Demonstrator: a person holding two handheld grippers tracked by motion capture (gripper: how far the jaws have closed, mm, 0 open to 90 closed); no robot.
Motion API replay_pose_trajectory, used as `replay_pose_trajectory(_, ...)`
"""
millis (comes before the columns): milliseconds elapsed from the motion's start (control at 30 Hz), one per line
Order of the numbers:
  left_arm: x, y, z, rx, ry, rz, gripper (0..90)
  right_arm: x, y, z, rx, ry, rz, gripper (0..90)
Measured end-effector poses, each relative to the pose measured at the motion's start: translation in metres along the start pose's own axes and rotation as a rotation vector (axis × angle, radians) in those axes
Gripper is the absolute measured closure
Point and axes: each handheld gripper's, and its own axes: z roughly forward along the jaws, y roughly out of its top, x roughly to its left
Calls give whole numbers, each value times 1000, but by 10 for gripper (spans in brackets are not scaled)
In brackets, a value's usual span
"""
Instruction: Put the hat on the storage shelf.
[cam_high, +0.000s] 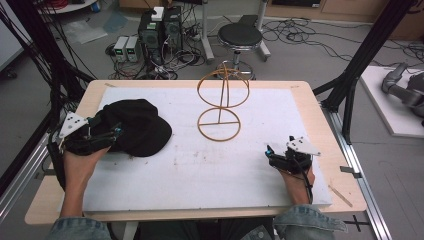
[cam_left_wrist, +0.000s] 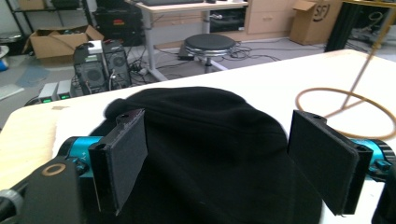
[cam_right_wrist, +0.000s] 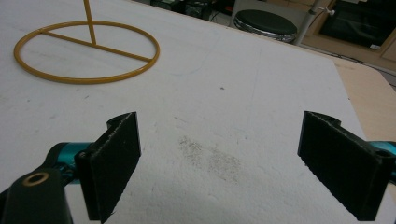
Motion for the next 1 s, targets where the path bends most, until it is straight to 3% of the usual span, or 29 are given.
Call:
replay_pose_trajectory(133, 12, -1, 6, -5, 30, -23, 206, 0, 0, 0, 4, 3, 1, 129)
replay_pose_trajectory(367, 31, -3, 24, 5, 44, -66, 207, 1, 0, 1, 13, 4, -6, 129)
replay_pose_trajectory(800, 47, 6, 43, -32, 34, -99, 208, 2, -1, 2, 16, 3, -19, 129)
replay_pose_trajectory(1000, 47, 6, 46, -20, 29, -86, 201, 3, -1, 3, 19, 1, -16, 129)
